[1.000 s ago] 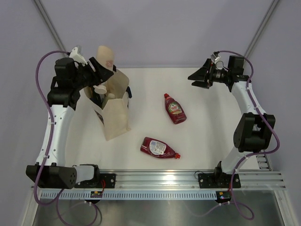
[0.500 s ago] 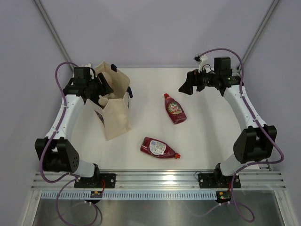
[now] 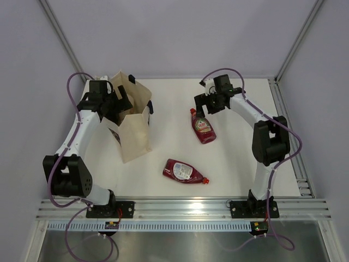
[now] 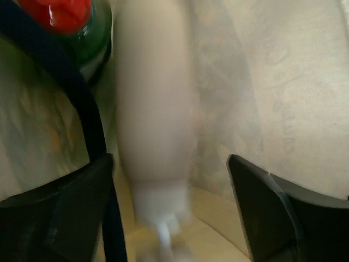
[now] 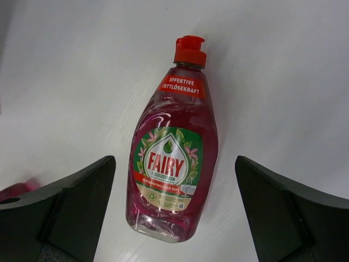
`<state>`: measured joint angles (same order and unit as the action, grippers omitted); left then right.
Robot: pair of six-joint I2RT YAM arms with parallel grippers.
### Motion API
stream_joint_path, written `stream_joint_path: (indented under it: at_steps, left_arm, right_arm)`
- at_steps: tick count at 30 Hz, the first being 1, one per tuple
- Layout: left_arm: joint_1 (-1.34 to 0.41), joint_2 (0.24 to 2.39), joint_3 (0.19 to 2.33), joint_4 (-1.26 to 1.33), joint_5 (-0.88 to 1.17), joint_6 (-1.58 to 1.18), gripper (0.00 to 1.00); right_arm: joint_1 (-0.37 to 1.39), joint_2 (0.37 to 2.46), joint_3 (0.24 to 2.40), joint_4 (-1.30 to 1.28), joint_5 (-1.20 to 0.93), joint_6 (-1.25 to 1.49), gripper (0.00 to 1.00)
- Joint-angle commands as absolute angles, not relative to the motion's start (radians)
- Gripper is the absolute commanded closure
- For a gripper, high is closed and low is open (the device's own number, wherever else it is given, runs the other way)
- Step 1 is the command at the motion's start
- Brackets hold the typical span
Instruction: Place the personal care products into the canvas bag
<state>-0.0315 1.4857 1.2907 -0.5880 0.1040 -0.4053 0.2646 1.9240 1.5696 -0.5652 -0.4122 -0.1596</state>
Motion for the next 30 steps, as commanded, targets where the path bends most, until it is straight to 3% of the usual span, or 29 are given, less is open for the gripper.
stream_joint_path:
  at_steps: [1,13,21,26,30]
  left_arm:
    - [-0.029,1.385,1.289,-0.437,0.093,-0.354,0.01]
    - [-0.029,1.135,1.345,-0.309,0.262,-0.360,0.01]
    - [-0.029,0.991,1.304,-0.230,0.383,-0.483,0.01]
    - [-0.035,0.957,1.249,-0.161,0.469,-0.609,0.01]
    - [-0.168,0.966,1.215,-0.144,0.421,-0.634,0.01]
  right_arm:
    - [0.347,1.951,1.609,-0.551,-0.069,-0.100,0.00]
    - [0.436,1.976,1.516,-0.618,0.123,-0.104,0.00]
    - [0.436,1.935,1.465,-0.657,-0.106,-0.072,0.00]
    - [0.436,1.980,1.437,-0.680,-0.069,-0.078,0.01]
    - [0.437,2.000,1.388,-0.677,-0.063,-0.094,0.01]
